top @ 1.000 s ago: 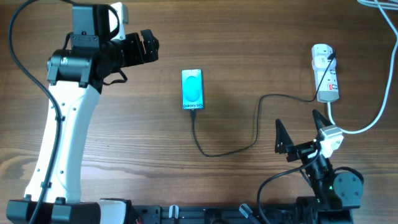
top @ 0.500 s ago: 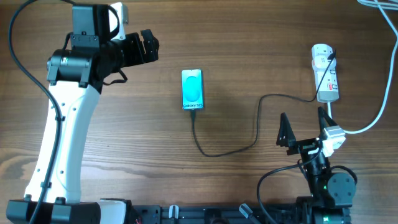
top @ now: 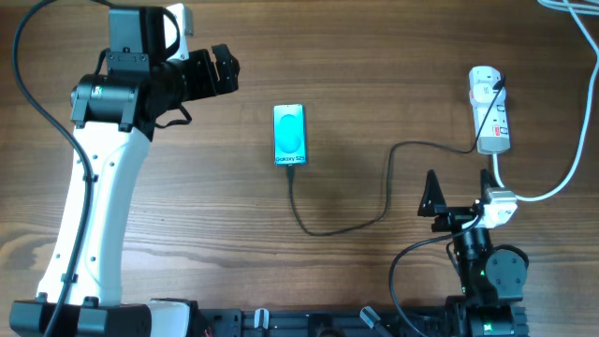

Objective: Plug charger to phone and switch on socket

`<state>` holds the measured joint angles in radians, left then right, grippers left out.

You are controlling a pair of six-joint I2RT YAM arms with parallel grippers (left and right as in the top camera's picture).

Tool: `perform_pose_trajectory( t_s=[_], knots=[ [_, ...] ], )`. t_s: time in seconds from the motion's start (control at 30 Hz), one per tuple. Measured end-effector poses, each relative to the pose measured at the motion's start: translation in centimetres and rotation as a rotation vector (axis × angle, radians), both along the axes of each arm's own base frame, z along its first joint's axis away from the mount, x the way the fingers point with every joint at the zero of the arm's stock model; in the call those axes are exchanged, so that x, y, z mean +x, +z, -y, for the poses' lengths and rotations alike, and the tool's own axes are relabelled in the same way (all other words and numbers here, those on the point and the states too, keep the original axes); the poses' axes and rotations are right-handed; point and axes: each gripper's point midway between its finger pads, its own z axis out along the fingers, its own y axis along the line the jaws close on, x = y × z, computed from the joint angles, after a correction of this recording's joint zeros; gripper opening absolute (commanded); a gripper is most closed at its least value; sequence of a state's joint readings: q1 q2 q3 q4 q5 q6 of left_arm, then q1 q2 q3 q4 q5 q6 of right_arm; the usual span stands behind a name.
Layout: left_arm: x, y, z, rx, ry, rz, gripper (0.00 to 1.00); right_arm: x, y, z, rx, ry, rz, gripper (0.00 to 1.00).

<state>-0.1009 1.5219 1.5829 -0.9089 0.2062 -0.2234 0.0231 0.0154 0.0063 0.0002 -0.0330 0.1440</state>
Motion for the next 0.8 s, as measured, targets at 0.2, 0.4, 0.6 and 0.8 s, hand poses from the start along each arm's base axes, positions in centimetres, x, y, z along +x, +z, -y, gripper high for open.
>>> perform_pose_trajectory(
  t_s=[0.2,0.4,0.6,0.8],
  knots=[
    [-0.01,-0.01,0.0,0.0,0.0,0.0,1.0,0.01,0.0,0.22,-0.028,-0.013,0.001,1.0],
    [0.0,0.0,0.0,0.0,0.0,0.0,1.0,0.01,-0.02,0.2,-0.118,-0.011,0.005,1.0],
    [-0.01,-0.01,0.0,0.0,0.0,0.0,1.0,0.01,-0.02,0.34,-0.151,-0.016,0.006,1.0],
    [-0.01,-0.01,0.0,0.0,0.0,0.0,1.0,0.02,-0.01,0.38,-0.165,-0.018,0.007,1.0]
  ],
)
